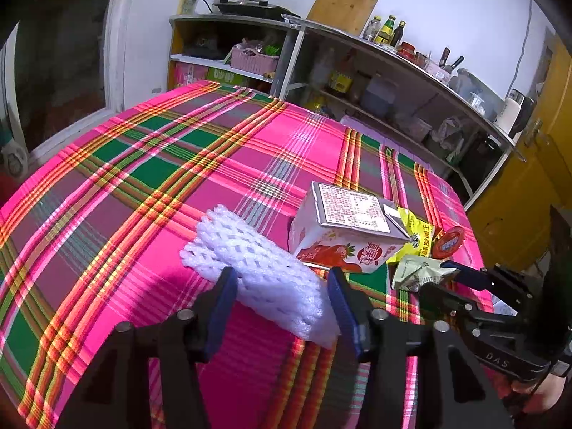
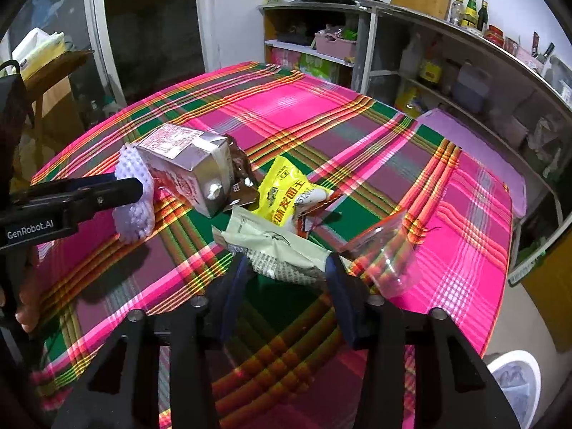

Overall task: Collect trash
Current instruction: 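Grasp the white foam net with the left tool while the right tool grasps the beige wrapper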

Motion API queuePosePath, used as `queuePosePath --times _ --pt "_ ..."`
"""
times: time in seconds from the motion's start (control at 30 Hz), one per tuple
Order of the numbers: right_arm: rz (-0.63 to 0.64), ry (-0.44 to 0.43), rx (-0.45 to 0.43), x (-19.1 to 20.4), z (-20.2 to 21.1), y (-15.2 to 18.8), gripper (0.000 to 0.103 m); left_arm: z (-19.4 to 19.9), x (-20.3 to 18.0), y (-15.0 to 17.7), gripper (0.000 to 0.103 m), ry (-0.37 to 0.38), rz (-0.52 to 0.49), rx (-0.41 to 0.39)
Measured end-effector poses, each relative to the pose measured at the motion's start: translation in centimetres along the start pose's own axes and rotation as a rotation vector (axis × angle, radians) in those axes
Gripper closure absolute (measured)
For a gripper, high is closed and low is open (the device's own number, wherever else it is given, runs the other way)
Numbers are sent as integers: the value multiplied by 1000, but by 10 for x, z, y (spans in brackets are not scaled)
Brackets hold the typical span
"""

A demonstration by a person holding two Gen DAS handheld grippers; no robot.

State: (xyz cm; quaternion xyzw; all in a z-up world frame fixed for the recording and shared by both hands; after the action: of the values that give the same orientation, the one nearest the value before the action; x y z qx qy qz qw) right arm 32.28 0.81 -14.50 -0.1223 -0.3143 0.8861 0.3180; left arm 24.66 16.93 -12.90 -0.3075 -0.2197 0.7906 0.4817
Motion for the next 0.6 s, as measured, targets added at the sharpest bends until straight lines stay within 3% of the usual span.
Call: queuePosePath --times 0.1,0.3,0.6 --pt "-3 -13 0 4 2 1 95 3 2 0 68 5 0 -2" --pt "-17 -28 -9 12 11 9 99 10 1 3 87 16 -18 -10" --pt "-86 -54 -54 20 43 23 101 29 -12 16 92 70 -81 -18"
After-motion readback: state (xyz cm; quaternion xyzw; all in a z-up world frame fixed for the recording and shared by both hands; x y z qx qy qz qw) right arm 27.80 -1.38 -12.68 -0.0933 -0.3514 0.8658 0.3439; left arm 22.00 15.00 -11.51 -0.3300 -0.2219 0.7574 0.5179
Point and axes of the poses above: each gripper's, at about its wrist camera, not at the fingertips, and z roughly against the way its jaws point, x to its left, y to its underside, the point moved 9 cm from there along -z, roughly the way its jaws point, and after that the axes turned 1 degree about y, right-handed, at the moved point
